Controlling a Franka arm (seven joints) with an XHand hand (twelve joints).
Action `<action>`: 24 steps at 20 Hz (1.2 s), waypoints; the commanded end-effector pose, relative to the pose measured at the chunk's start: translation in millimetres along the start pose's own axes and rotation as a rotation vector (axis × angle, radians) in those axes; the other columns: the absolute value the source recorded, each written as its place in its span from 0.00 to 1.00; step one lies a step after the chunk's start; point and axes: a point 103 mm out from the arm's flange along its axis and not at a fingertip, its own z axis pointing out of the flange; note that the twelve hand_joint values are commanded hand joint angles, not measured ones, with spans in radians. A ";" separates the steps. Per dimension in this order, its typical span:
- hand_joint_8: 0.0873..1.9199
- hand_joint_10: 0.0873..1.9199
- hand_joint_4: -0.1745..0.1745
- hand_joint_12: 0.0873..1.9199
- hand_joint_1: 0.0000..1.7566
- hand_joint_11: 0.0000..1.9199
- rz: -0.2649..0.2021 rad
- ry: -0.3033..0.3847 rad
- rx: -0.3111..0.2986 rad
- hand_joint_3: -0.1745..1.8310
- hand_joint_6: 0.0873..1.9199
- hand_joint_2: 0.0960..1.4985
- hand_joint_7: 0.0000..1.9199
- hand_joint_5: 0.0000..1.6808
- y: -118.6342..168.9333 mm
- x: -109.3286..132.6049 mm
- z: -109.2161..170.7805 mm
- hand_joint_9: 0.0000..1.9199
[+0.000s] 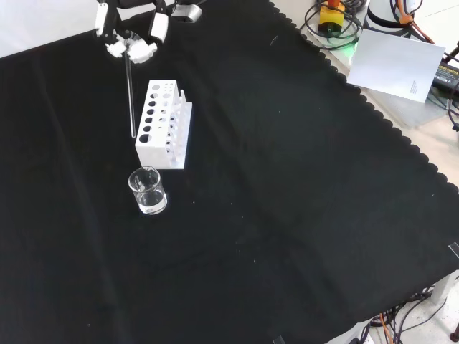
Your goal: Put the glass rod back on the white test tube rack.
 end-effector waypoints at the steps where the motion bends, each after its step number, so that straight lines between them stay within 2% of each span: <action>1: 0.67 0.40 0.00 0.38 0.74 0.88 0.025 0.002 -0.013 0.55 0.44 0.37 0.60 0.63 -5.2 -13.9 -6.4 0.87; 24: 0.66 0.40 0.00 0.38 0.74 0.88 0.152 -0.012 -0.071 0.55 0.43 0.37 0.60 0.64 -42.8 -77.7 -37.3 0.87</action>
